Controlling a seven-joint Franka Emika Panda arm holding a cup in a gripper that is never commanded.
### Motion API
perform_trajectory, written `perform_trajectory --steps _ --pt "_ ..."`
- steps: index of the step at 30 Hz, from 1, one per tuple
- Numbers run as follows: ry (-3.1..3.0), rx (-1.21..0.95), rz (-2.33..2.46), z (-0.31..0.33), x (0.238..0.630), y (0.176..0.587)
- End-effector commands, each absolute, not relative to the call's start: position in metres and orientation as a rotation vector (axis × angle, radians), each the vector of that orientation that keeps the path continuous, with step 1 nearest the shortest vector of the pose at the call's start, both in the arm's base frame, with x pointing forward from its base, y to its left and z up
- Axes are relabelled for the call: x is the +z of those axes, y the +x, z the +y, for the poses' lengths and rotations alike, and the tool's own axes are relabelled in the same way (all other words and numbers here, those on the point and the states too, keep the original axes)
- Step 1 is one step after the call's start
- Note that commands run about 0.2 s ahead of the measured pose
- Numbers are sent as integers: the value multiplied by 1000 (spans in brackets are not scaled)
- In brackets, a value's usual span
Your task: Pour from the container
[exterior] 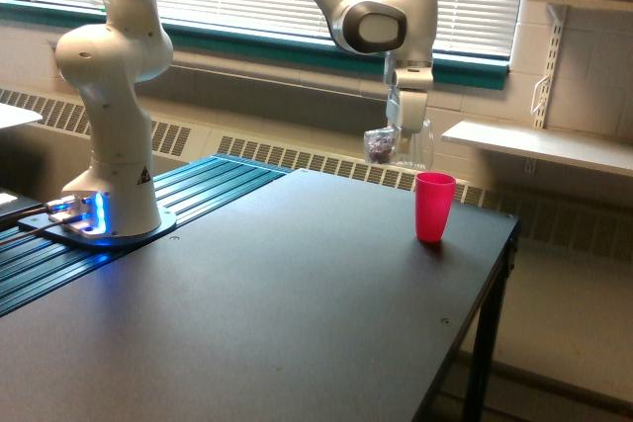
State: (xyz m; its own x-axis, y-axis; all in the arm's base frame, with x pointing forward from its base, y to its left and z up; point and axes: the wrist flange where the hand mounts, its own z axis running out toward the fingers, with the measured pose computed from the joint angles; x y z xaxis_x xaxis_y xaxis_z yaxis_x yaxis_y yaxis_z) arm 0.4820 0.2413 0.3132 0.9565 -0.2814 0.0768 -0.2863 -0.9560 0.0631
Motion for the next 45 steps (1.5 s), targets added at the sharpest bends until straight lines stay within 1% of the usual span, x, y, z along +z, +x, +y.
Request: perform_trajectory --steps 1,18,35,40,45 --pt "3011 144 -414 259 322 488" --pt "2939 65 -363 284 313 483" --pt "2907 -28 -399 289 317 494" --pt "2893 -74 -351 292 312 491" --pt "2878 -191 -283 293 303 485"
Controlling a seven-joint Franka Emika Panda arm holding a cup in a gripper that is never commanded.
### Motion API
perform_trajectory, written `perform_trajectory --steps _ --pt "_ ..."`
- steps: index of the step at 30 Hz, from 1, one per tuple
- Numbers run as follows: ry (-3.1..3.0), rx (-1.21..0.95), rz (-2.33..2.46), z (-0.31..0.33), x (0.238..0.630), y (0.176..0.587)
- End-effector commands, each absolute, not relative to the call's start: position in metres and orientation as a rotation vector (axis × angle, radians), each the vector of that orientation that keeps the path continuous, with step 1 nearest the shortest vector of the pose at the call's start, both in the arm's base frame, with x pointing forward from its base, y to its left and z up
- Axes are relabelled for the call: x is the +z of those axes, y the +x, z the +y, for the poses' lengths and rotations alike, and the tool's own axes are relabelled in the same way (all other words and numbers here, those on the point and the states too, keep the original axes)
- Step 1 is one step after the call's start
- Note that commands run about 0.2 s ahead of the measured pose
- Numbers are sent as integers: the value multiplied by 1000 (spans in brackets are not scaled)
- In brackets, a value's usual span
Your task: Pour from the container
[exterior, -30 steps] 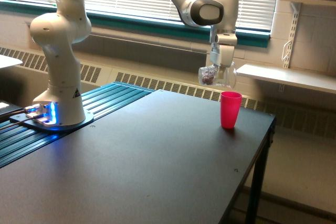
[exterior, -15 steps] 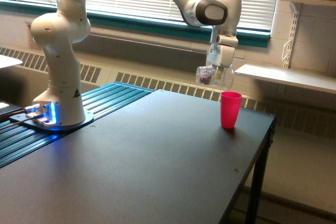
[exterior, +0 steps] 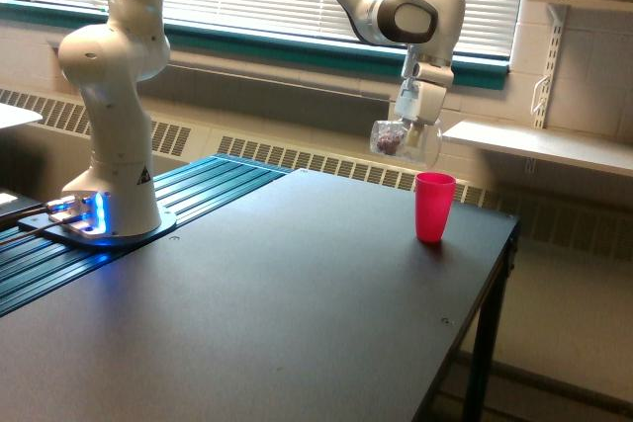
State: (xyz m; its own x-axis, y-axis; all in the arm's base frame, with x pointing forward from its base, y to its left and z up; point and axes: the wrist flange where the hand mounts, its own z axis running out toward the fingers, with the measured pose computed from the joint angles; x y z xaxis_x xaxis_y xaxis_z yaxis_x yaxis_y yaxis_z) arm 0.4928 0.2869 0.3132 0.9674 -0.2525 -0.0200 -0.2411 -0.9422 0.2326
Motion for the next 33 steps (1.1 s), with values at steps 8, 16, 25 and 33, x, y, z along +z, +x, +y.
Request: perform_trajectory --steps 8,16,25,33 --pt "2868 -228 -177 294 297 486" --pt "2867 -187 -183 296 302 492" --pt "2879 -169 -225 301 313 497" --pt "2884 -183 -225 305 315 495"
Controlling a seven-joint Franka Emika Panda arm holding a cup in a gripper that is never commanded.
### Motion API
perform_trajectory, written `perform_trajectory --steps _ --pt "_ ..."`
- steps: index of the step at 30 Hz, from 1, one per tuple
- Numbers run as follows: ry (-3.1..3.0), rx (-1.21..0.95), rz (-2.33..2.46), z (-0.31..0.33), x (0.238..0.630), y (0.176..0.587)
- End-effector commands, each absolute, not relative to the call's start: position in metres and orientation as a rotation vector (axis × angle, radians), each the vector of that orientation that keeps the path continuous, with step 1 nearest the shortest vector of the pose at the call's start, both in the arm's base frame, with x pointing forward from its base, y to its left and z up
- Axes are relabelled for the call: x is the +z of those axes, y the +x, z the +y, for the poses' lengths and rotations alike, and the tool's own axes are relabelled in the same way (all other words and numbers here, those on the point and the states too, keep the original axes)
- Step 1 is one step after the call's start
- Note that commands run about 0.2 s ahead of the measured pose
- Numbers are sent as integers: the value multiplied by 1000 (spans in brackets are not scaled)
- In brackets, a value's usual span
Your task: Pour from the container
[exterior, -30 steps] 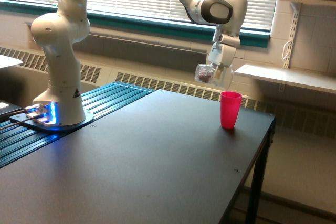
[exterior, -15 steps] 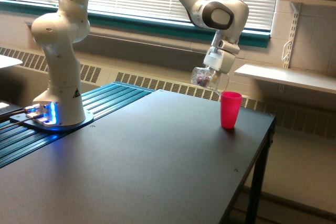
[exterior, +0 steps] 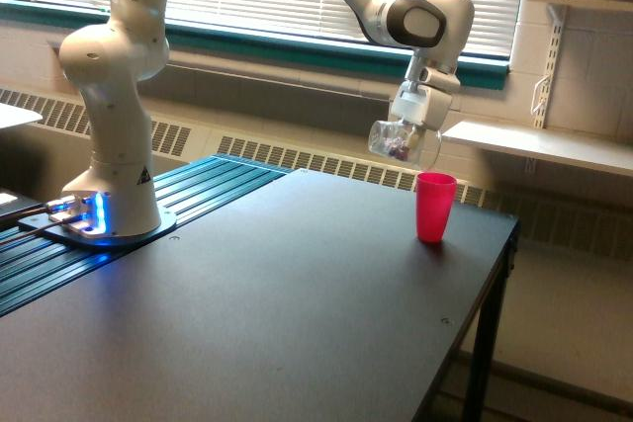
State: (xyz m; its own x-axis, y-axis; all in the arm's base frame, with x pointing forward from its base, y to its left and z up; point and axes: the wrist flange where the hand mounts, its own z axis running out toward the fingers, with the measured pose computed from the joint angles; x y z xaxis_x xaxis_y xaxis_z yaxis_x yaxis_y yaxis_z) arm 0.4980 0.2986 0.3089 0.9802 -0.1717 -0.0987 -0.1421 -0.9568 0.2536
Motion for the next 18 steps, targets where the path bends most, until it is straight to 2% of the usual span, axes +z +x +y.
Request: perform_trajectory --steps 1,18 --pt "2886 -192 -219 306 315 494" --pt "2889 -240 -226 311 309 495"
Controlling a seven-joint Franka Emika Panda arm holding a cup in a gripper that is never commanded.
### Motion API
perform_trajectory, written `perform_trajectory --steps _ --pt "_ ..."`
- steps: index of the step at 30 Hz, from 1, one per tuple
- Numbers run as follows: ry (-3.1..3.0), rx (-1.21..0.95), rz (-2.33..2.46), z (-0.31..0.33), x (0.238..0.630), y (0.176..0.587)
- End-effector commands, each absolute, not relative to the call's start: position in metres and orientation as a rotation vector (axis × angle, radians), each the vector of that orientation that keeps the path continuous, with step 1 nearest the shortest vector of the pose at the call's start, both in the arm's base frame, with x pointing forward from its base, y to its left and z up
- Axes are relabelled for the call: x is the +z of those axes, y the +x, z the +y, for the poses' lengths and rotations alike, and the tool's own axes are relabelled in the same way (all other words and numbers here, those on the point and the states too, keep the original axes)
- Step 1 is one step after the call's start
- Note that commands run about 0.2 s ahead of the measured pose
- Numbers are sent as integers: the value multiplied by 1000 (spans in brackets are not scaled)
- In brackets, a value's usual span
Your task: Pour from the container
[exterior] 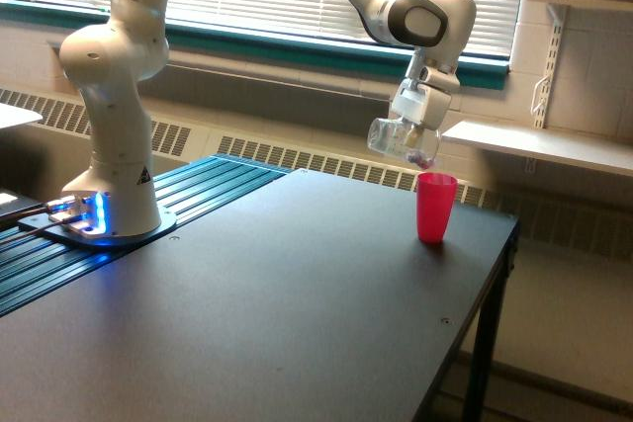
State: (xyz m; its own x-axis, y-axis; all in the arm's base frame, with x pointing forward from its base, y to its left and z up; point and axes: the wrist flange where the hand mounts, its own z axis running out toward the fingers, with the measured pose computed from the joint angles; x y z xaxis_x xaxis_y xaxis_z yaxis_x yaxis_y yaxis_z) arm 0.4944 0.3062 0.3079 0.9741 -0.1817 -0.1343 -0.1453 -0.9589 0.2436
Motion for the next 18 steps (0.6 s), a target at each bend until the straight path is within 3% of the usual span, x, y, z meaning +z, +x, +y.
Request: perform_trajectory --steps 1,18 --pt "2889 -240 -226 311 309 495" --pt "2885 -249 -266 312 301 495"
